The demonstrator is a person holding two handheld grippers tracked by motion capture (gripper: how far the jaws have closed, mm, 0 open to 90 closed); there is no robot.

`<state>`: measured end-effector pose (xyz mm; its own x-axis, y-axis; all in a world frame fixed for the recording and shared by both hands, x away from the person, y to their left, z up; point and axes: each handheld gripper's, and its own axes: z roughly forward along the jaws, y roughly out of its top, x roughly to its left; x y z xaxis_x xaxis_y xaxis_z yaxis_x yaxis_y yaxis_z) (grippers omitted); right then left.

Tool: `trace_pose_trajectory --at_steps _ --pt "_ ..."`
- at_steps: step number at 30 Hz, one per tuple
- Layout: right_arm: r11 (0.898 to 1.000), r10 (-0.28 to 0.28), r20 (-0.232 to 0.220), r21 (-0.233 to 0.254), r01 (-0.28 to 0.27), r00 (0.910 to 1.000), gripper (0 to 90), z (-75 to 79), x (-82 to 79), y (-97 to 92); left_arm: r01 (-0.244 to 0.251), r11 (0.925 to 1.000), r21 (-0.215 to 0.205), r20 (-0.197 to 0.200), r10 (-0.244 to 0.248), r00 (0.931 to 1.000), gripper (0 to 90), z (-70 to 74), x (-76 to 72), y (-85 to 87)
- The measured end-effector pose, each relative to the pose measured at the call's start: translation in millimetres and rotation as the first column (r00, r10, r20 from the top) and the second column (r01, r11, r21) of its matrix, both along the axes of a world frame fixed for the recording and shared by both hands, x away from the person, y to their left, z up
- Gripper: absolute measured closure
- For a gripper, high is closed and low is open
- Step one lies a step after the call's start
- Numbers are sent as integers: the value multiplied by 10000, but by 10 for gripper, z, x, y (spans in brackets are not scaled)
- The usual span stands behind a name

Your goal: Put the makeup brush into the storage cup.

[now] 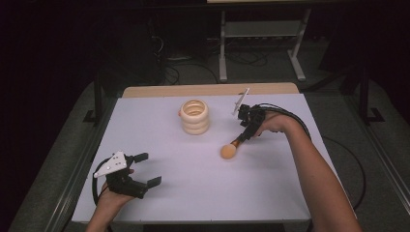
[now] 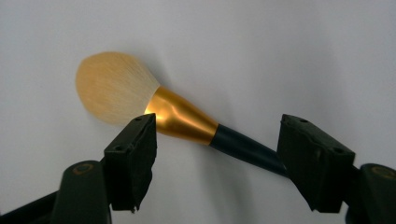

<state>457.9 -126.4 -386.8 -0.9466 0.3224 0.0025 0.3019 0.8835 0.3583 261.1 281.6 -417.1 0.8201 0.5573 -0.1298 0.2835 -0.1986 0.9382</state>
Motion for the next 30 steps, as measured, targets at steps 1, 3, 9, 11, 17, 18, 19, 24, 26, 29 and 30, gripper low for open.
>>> trace_pose_trajectory --at_steps 1,3,9,11,17,18,19,24,26,29,30 --pt "10000 6 -53 -39 -7 10000 288 -4 0 2 0 10000 1 -7 0 10000 0 -1 -1 -1" --pt "9999 100 -122 -41 -100 9999 290 -22 3 8 -2 10000 0 -5 2 10000 0 -2 0 -2" --pt "9987 378 -112 -333 -382 9992 294 -81 1 32 12 10000 19 -49 -12 10000 0 -5 -1 -6" --pt "9983 403 -103 -411 -407 9991 294 -90 4 35 18 10000 18 -45 -18 10000 0 -5 -1 -7" --pt "9935 734 -104 -865 -740 9973 300 -149 13 57 40 10000 76 -22 -39 10000 0 -7 4 -6" --pt "9918 784 -63 -1012 -787 9969 301 -162 15 62 41 10000 85 -23 -41 10000 0 -7 4 -5" --pt "9915 789 -109 -1034 -796 9968 301 -165 13 65 50 9999 88 -10 -50 10000 0 -7 6 -4" --pt "9882 929 -24 -1221 -925 9957 303 -181 16 89 31 10000 81 -45 -31 10000 0 -6 3 -3" --pt "9868 928 -3 -1329 -920 9957 304 -186 19 94 45 10000 62 -20 -45 10000 0 -7 3 -6" --pt "9853 1024 -76 -1363 -1025 9947 307 -197 17 105 53 9999 90 -20 -53 10000 0 -7 4 -6" --pt "9839 1113 -112 -1394 -1118 9937 309 -204 14 111 56 10000 75 -18 -56 10000 0 -8 5 -8"
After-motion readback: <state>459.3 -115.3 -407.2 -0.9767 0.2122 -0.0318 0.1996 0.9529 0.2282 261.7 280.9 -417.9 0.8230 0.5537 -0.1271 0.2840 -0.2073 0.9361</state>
